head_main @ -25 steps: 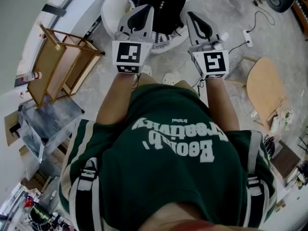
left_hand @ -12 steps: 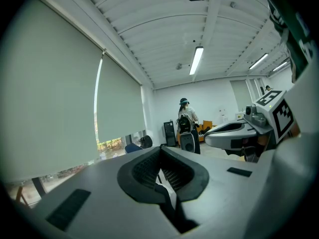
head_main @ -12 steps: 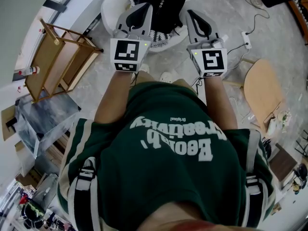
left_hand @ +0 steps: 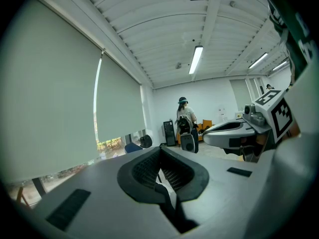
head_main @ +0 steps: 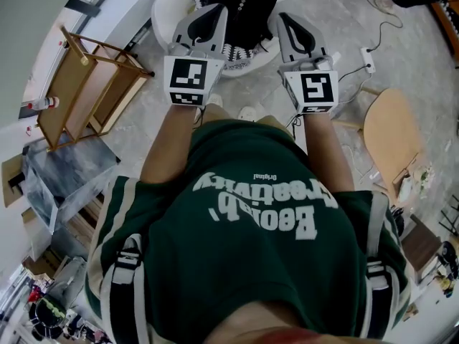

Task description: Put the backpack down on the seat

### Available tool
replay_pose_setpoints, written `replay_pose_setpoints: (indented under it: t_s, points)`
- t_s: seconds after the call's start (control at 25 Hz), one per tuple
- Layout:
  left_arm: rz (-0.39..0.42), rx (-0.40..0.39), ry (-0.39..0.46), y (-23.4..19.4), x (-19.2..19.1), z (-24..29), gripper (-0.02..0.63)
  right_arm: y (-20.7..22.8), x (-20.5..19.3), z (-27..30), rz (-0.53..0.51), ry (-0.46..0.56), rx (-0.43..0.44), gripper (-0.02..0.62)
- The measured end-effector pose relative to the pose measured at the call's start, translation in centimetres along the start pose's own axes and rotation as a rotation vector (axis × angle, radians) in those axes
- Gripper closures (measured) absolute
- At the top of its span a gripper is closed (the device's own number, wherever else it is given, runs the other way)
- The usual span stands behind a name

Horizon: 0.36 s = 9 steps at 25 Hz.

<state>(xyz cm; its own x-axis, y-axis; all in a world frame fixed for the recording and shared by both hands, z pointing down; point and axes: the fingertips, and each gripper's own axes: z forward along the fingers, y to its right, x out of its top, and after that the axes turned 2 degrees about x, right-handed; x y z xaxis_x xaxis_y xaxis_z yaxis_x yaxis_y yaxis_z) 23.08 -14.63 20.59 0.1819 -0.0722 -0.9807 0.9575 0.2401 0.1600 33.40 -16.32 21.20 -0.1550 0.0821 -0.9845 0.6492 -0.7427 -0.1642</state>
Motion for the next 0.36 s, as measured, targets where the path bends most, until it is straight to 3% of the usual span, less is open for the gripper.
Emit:
replay_pose_setpoints:
  t_s: [0.36]
  points:
    - [-0.005,-0.027,-0.006,0.98,0.00,0.71,0.588,0.87,-0.28,-0.32,0.004,-0.004,-0.005,0.561]
